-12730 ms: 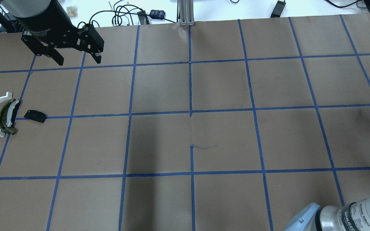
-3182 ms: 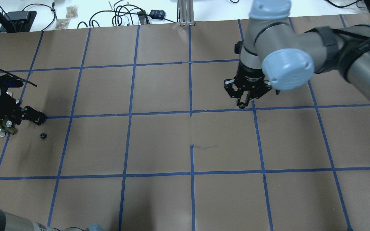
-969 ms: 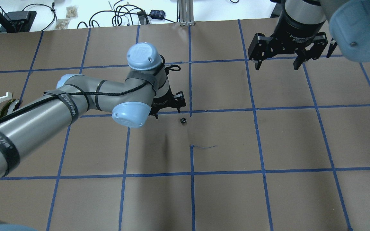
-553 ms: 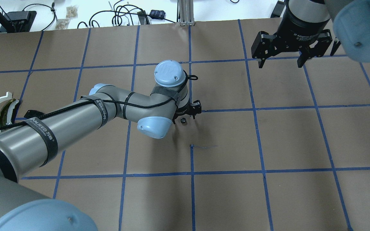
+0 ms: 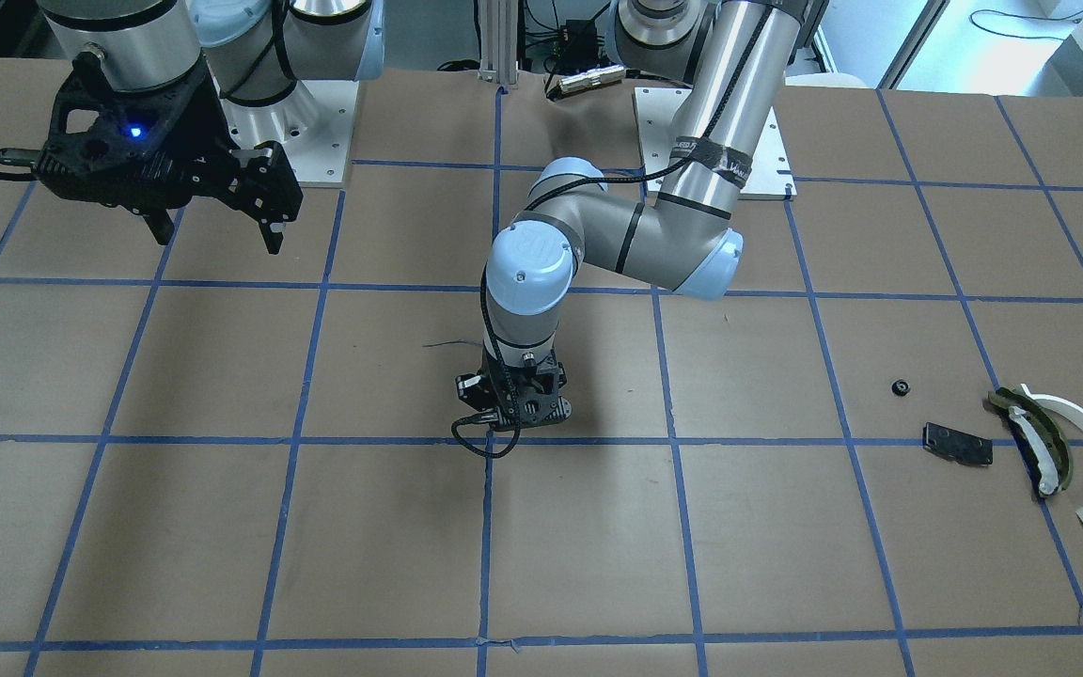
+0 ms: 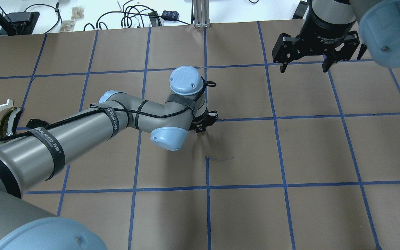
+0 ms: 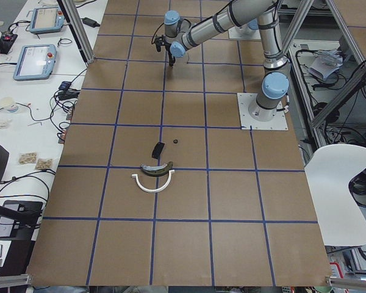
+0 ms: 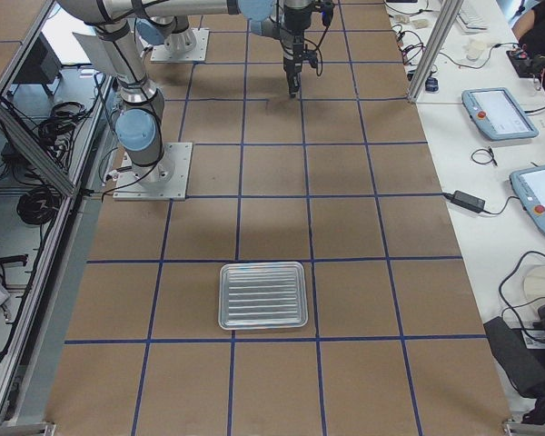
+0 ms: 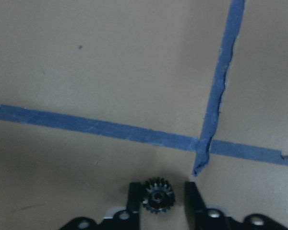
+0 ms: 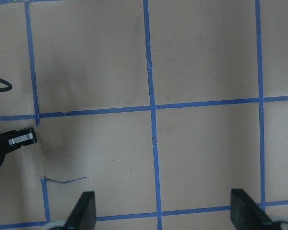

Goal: Place bearing gear from tray to pile

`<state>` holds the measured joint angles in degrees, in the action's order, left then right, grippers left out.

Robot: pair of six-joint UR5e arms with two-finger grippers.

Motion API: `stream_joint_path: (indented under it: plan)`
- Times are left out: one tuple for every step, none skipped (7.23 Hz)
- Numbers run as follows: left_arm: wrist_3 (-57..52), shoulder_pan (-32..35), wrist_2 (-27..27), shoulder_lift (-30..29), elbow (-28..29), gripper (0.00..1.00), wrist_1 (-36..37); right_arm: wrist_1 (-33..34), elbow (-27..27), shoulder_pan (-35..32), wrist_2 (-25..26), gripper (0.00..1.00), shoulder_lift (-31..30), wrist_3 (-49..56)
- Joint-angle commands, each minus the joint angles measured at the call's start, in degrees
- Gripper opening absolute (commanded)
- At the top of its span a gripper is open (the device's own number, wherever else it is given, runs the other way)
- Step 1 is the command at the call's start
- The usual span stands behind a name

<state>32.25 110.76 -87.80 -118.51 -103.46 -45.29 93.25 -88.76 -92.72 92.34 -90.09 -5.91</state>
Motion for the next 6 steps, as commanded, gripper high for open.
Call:
stream_joint_path:
  plan:
    - [-5.83,-6.99,0.00,4.57,2.02,0.00,-10.80,0.01,-0.18,0.00,-0.06,1.00,-0.09,-0.06]
    - [-17.02,-14.35,0.34,8.34,5.34,0.00,-21.75,0.01,-0.10,0.00,0.03,1.00,0.00,-0.06]
    - [-27.48,-24.35,0.17,11.51,6.94,0.00,-31.08,0.01,-0.27,0.00,-0.06,1.00,-0.09,-0.06]
    - [-43.60,-33.76,-0.26,13.98,6.78,0.00,-34.04,0.01,-0.27,0.00,-0.14,1.00,-0.09,-0.15]
    - [-55.07,-40.38,-0.35,15.14,6.78,0.00,-34.94,0.01,-0.27,0.00,-0.14,1.00,-0.09,-0.15]
    - [-61.19,-44.45,-0.44,13.84,6.61,0.00,-34.60,0.01,-0.27,0.00,-0.06,1.00,-0.09,-0.06]
